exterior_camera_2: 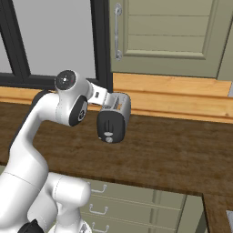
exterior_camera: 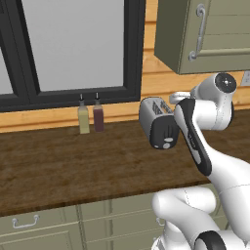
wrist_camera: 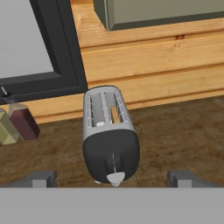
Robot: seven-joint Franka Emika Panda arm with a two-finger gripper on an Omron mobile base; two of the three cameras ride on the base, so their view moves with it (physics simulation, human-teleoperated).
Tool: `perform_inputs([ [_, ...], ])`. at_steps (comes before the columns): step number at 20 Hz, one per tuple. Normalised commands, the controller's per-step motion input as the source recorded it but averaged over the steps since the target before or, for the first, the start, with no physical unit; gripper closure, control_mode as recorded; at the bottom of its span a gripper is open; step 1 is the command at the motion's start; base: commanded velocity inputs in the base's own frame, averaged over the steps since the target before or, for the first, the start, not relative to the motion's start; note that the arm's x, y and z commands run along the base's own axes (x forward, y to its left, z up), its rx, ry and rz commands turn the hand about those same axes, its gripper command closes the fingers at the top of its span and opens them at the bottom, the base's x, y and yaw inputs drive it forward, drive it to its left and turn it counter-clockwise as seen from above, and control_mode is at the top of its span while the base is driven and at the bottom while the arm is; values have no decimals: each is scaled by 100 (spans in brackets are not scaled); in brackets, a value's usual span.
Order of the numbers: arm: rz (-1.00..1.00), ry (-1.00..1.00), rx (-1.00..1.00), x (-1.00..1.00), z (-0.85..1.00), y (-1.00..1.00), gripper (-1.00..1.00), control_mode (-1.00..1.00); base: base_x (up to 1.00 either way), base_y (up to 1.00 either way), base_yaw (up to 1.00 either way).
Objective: Start the toaster. Once the lever pops up, take the bread to the plate on the dining counter.
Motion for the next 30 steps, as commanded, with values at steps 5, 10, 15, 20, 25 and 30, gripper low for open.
perform_inputs([
  [5,0,0,0,0,0,0,-100,-100,0,0,0],
  [10,0,0,0,0,0,0,-100,-100,0,0,0],
  [15,0,0,0,0,0,0,-100,-100,0,0,0],
  [20,0,0,0,0,0,0,-100,-100,0,0,0],
  [25,0,0,0,0,0,0,-100,-100,0,0,0],
  [30,0,0,0,0,0,0,-100,-100,0,0,0],
])
